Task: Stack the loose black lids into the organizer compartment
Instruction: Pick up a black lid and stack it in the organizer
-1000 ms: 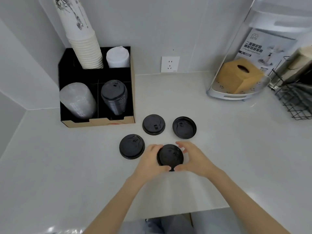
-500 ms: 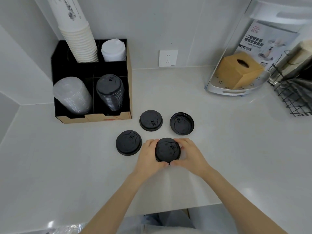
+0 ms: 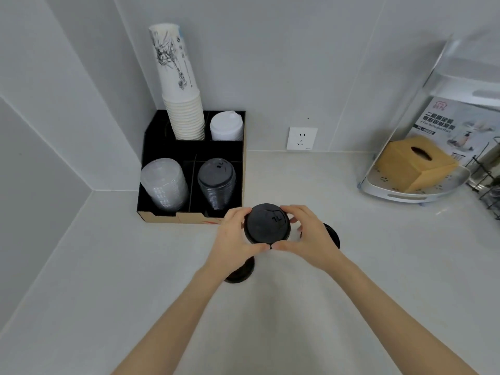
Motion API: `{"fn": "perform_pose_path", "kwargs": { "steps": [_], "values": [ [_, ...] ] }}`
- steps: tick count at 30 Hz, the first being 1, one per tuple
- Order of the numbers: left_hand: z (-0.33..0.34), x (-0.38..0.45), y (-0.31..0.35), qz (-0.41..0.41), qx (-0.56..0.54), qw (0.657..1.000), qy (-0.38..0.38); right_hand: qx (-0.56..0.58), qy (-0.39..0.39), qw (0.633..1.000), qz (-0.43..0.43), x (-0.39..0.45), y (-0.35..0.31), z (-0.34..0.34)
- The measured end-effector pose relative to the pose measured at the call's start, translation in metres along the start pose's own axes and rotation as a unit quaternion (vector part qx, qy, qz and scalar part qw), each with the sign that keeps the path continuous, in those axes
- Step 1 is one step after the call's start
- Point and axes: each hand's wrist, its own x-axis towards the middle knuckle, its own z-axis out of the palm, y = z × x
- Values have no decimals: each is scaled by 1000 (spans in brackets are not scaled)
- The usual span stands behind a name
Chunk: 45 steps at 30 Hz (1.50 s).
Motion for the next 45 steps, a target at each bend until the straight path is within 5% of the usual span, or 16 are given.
{"fn": "perform_pose_path", "kwargs": {
  "steps": [17,45],
  "values": [
    [-83,77,-15,-30,2,989,142,55,-10,997,-53,124,-65,15],
    [-67,107,-60,-81,21,988,133,49,-50,997,-21,164,-39,47]
  ]
}}
